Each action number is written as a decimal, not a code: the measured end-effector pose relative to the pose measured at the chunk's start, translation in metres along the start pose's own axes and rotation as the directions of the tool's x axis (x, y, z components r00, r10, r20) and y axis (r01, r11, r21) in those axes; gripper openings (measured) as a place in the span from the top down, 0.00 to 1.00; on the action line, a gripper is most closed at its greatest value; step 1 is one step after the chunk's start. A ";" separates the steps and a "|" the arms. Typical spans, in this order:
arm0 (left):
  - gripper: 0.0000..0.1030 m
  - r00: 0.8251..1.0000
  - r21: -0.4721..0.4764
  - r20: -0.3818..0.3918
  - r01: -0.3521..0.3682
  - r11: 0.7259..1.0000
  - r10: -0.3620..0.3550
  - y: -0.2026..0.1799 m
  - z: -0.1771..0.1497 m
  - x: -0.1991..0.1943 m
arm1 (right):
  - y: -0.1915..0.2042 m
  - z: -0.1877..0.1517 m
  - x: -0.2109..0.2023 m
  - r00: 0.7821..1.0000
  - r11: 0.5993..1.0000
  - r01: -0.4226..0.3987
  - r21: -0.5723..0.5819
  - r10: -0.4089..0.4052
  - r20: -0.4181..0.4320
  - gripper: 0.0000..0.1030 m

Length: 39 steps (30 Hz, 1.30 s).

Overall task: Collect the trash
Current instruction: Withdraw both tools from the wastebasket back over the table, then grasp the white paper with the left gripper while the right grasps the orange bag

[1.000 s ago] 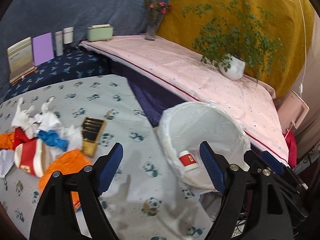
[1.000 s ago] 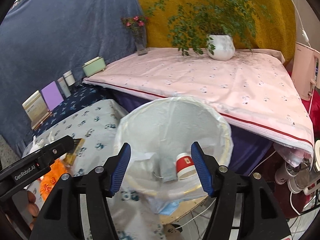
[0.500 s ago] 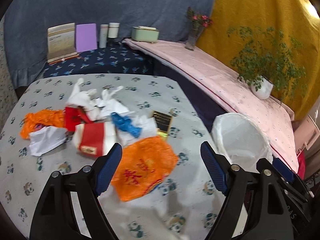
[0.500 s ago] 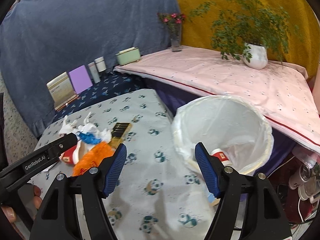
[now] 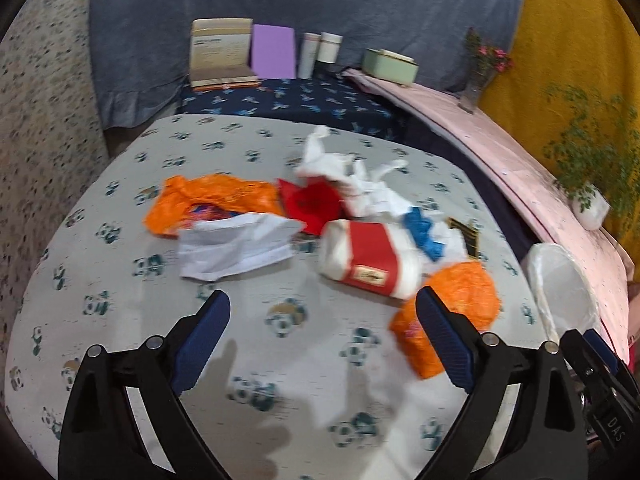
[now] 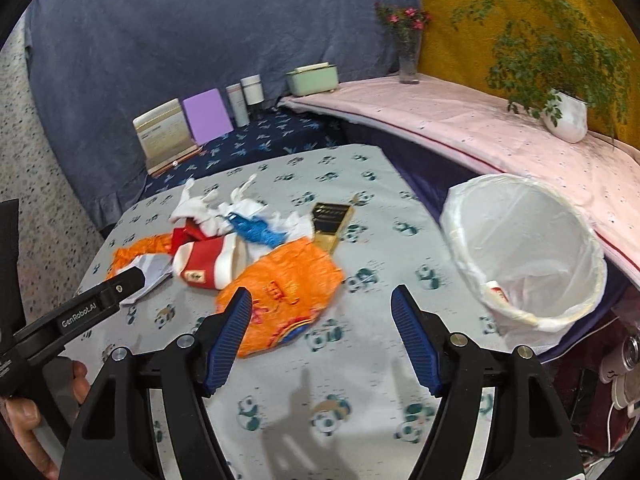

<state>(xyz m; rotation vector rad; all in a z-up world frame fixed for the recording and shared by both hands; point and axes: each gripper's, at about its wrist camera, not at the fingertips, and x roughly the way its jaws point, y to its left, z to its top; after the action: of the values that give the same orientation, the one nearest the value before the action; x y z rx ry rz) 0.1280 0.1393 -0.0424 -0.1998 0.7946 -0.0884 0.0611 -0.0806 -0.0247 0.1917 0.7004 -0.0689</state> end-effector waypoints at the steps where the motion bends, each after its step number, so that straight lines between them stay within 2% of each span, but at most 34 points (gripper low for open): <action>1: 0.13 1.000 -0.004 -0.001 -0.008 1.000 0.008 0.006 0.001 0.001 | 0.007 -0.002 0.003 1.000 1.000 -0.007 -0.005 0.007 -0.007 0.33; 4: 0.12 0.999 -0.006 -0.001 -0.039 0.999 0.039 0.024 0.001 0.005 | 0.025 -0.005 0.011 0.999 0.999 -0.026 -0.023 0.025 -0.029 0.33; 11: 0.12 0.998 0.014 -0.020 -0.061 0.998 0.061 0.048 0.004 0.027 | 0.059 -0.013 0.030 0.996 0.996 -0.051 -0.071 0.046 -0.072 0.33; 20: 0.14 0.997 0.024 -0.028 -0.068 0.997 0.068 0.061 0.016 0.057 | 0.071 -0.013 0.052 0.993 0.995 -0.044 -0.085 0.035 -0.109 0.33; 26: 0.31 0.996 0.047 -0.059 -0.059 0.997 0.061 0.059 0.021 0.079 | 0.067 -0.011 0.068 0.992 0.997 -0.024 -0.078 0.014 -0.127 0.33; 28: 0.41 0.996 0.051 -0.073 -0.050 0.997 0.053 0.059 0.020 0.085 | 0.065 -0.010 0.073 0.991 0.997 -0.017 -0.072 0.007 -0.131 0.33; 30: 0.54 0.996 0.062 -0.070 -0.053 0.997 0.057 0.058 0.019 0.087 | 0.063 -0.009 0.076 0.991 0.998 -0.012 -0.068 0.003 -0.134 0.33; 35: 0.66 0.997 0.075 -0.072 -0.020 0.997 0.026 0.055 0.018 0.084 | 0.058 -0.011 0.082 0.990 0.998 -0.001 -0.058 -0.007 -0.141 0.33; 36: 0.74 0.997 0.078 -0.071 -0.018 0.997 0.023 0.053 0.017 0.082 | 0.057 -0.011 0.083 0.990 0.998 0.001 -0.056 -0.009 -0.143 0.33; 37: 0.77 0.997 0.081 -0.076 -0.006 0.997 0.012 0.052 0.017 0.081 | 0.056 -0.012 0.083 0.989 0.999 0.003 -0.053 -0.011 -0.145 0.33; 38: 0.89 0.997 0.079 -0.082 0.006 0.997 0.001 0.051 0.016 0.080 | 0.055 -0.013 0.083 0.989 0.999 0.004 -0.050 -0.012 -0.146 0.33; 39: 0.97 0.996 0.071 -0.091 0.017 0.997 -0.010 0.050 0.015 0.078 | 0.054 -0.014 0.083 0.989 0.999 0.005 -0.048 -0.012 -0.146 0.33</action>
<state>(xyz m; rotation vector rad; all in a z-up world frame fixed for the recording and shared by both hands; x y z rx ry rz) 0.1937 0.1784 -0.0977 -0.1344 0.8793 -0.1391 0.1226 -0.0244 -0.0800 0.1492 0.8479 -0.0470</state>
